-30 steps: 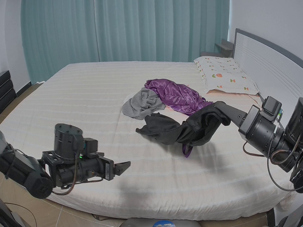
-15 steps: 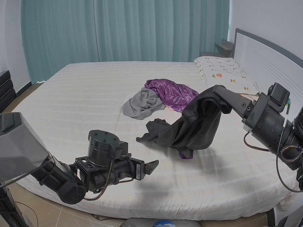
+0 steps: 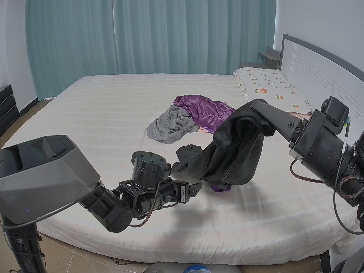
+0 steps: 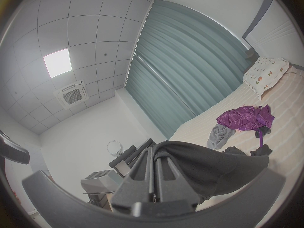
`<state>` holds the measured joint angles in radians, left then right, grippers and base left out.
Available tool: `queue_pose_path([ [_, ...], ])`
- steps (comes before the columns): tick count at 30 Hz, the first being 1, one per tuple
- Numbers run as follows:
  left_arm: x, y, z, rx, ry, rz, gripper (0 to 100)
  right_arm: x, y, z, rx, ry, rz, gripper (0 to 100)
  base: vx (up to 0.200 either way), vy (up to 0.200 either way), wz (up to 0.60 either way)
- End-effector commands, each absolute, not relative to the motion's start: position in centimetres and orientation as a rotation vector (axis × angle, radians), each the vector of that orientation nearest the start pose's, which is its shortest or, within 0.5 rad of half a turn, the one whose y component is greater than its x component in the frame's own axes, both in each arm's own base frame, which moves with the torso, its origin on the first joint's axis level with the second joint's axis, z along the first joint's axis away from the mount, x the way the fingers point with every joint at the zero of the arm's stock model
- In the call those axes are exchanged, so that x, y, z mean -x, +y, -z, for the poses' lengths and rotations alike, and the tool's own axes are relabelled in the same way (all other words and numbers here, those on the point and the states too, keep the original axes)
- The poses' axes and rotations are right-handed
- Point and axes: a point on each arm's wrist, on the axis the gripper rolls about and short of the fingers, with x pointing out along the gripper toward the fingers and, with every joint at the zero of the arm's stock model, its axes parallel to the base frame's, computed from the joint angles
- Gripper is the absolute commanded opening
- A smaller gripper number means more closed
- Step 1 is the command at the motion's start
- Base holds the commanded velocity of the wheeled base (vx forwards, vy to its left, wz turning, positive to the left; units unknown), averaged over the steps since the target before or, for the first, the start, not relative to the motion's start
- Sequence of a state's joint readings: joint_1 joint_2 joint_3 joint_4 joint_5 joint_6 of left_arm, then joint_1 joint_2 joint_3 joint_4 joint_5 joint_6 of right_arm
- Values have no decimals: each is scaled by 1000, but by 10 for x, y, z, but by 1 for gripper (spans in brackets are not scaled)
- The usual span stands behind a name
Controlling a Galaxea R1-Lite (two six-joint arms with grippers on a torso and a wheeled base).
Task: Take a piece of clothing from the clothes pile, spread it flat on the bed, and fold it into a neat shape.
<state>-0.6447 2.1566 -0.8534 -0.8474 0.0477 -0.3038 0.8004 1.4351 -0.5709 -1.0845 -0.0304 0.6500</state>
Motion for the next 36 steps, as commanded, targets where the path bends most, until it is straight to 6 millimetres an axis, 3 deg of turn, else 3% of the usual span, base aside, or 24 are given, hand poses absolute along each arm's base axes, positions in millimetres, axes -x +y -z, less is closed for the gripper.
queue_pose_path([
  [1, -327, -226, -36, 141, 529, 477, 100, -159, 167, -237, -708, 49, -821, 0, 0, 0, 0],
  [10, -344, -219, -33, 169, 471, 445, 100, -159, 164, -240, -715, 35, -815, 0, 0, 0, 0],
  [12, -359, -209, -30, 179, 461, 408, 100, -159, 164, -239, -714, 36, -813, 0, 0, 0, 0],
  [17, -378, -212, -10, 169, 461, 383, 100, -159, 165, -237, -713, 46, -812, 0, 0, 0, 0],
  [24, -418, -206, -5, 183, 351, 212, 100, -158, 157, -242, -718, 18, -799, 0, 0, 0, 0],
  [30, -424, -191, -1, 177, 377, 169, 100, -165, 150, -243, -724, 1, -765, 0, 0, 0, 0],
  [36, -413, -189, 13, 154, 436, 183, 100, -174, 146, -246, -724, -18, -733, 0, 0, 0, 0],
])
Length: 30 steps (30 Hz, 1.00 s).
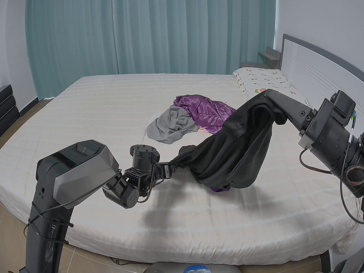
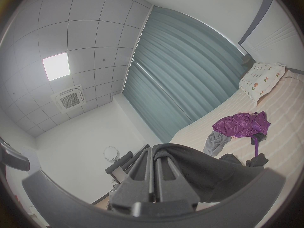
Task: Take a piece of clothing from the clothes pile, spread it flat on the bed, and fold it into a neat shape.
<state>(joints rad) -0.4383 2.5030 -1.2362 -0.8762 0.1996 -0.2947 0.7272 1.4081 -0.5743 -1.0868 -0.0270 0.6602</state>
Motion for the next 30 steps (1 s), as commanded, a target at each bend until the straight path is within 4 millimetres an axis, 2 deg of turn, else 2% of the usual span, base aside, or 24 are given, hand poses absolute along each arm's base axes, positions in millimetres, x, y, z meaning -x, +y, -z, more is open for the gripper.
queue_pose_path([
  [1, -412, -190, 13, 154, 438, 191, 100, -175, 146, -247, -726, -23, -733, 0, 0, 0, 0],
  [9, -410, -199, 37, 152, 495, 263, 100, -178, 146, -251, -726, -31, -751, 0, 0, 0, 0],
  [18, -421, -203, 41, 166, 476, 286, 100, -180, 148, -249, -721, -21, -749, 0, 0, 0, 0],
  [19, -422, -203, 41, 168, 474, 287, 0, -181, 149, -248, -720, -19, -748, 0, 0, 0, 0],
  [24, -420, -201, 44, 162, 486, 280, 0, -183, 149, -245, -717, -8, -739, 0, 0, 0, 0],
  [27, -414, -198, 46, 155, 504, 277, 0, -192, 147, -239, -707, 4, -703, 0, 0, 0, 0],
  [30, -408, -191, 30, 170, 501, 268, 0, -208, 142, -230, -694, 22, -650, 0, 0, 0, 0],
])
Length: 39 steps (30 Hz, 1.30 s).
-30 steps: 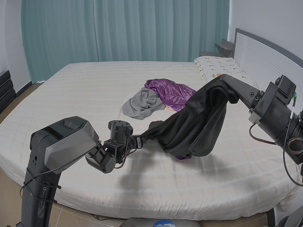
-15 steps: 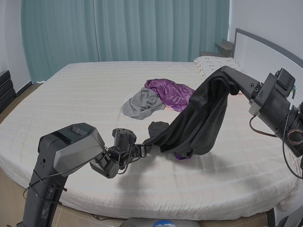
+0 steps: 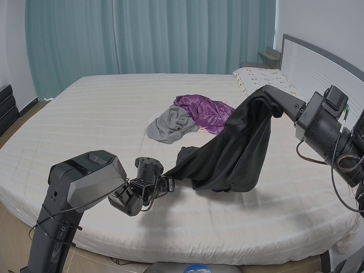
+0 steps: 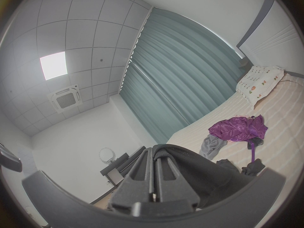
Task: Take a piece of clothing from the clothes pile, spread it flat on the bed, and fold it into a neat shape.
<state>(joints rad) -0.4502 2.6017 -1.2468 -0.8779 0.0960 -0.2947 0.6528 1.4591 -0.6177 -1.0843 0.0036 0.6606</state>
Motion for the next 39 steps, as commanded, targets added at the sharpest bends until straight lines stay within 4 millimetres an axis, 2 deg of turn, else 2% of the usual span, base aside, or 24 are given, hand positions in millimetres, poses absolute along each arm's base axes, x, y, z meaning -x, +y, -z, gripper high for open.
queue_pose_path([
  [1, -404, -189, 26, 170, 502, 266, 0, -212, 139, -228, -692, 27, -642, 0, 0, 0, 0],
  [3, -401, -184, 18, 173, 500, 258, 0, -216, 137, -225, -686, 37, -631, 0, 0, 0, 0],
  [4, -393, -178, 3, 188, 495, 249, 0, -226, 134, -218, -679, 56, -607, 0, 0, 0, 0],
  [6, -387, -174, -8, 211, 486, 238, 0, -233, 132, -212, -675, 70, -584, 0, 0, 0, 0],
  [12, -363, -155, -86, 352, 355, 170, 0, -285, 125, -192, -661, 87, -464, 0, 0, 0, 0],
  [14, -357, -149, -101, 365, 321, 168, 0, -298, 124, -192, -661, 59, -443, 0, 0, 0, 0],
  [15, -348, -143, -118, 378, 286, 169, 0, -312, 124, -195, -669, -3, -426, 0, 0, 0, 0],
  [18, -334, -132, -152, 408, 203, 178, 0, -327, 122, -216, -672, -161, -382, 0, 0, 0, 0],
  [20, -326, -123, -174, 426, 145, 177, 0, -330, 121, -235, -647, -245, -375, 0, 0, 0, 0],
  [21, -326, -123, -174, 426, 145, 177, 0, -330, 121, -235, -647, -245, -375, 0, 0, 0, 0],
  [22, -317, -115, -190, 438, 100, 175, 0, -328, 120, -249, -631, -308, -379, 0, 0, 0, 0],
  [24, -309, -111, -201, 446, 68, 176, 0, -323, 119, -257, -624, -333, -388, 0, 0, 0, 0],
  [26, -300, -106, -203, 447, 70, 174, 0, -320, 117, -255, -625, -318, -395, 0, 0, 0, 0],
  [28, -294, -104, -194, 438, 104, 171, 0, -319, 118, -240, -622, -263, -383, 0, 0, 0, 0],
  [30, -287, -102, -175, 423, 170, 160, 0, -318, 118, -206, -607, -143, -358, 0, 0, 0, 0],
  [31, -287, -102, -175, 423, 170, 160, 0, -318, 118, -206, -607, -143, -358, 0, 0, 0, 0],
  [32, -282, -102, -162, 431, 220, 151, 0, -318, 120, -176, -614, -42, -345, 0, 0, 0, 0],
  [33, -282, -101, -162, 433, 223, 150, 0, -318, 120, -174, -616, -36, -345, 0, 0, 0, 0],
  [34, -278, -103, -151, 474, 271, 153, 0, -318, 122, -157, -662, 10, -348, 0, 0, 0, 0],
  [39, -276, -106, -127, 544, 392, 201, 0, -312, 125, -125, -726, 120, -339, 0, 0, 0, 0],
])
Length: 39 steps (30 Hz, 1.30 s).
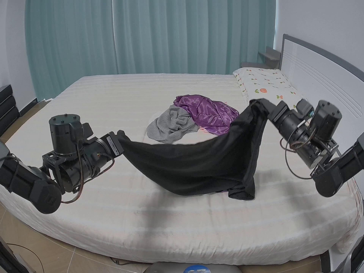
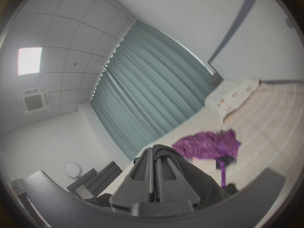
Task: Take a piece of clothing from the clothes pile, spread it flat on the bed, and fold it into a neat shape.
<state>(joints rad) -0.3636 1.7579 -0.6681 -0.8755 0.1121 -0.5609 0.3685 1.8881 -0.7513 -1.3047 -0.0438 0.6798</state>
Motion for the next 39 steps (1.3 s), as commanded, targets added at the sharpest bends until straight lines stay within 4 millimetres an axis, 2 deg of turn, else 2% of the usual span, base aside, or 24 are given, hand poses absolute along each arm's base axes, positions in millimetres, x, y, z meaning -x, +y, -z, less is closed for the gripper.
queue_pose_path([
  [1, -277, -105, -123, 555, 408, 197, 0, -310, 125, -121, -726, 134, -335, 0, 0, 0, 0],
  [5, -289, -108, -102, 609, 462, 157, 0, -304, 123, -112, -742, 178, -325, 0, 0, 0, 0],
  [9, -282, -108, -91, 617, 479, 156, 0, -295, 118, -99, -763, 238, -299, 0, 0, 0, 0],
  [13, -274, -108, -86, 611, 509, 151, 0, -293, 118, -94, -762, 252, -291, 0, 0, 0, 0],
  [22, -265, -107, -85, 612, 523, 152, 0, -281, 112, -93, -755, 269, -270, 0, 0, 0, 0],
  [30, -262, -106, -80, 608, 548, 146, 0, -279, 115, -93, -755, 276, -277, 0, 0, 0, 0],
  [36, -261, -106, -80, 608, 546, 145, 0, -279, 116, -92, -754, 278, -279, 0, -200, 0, 0],
  [39, -258, -105, -80, 605, 548, 145, 0, -279, 116, -91, -753, 283, -279, 0, 0, 0, 0],
])
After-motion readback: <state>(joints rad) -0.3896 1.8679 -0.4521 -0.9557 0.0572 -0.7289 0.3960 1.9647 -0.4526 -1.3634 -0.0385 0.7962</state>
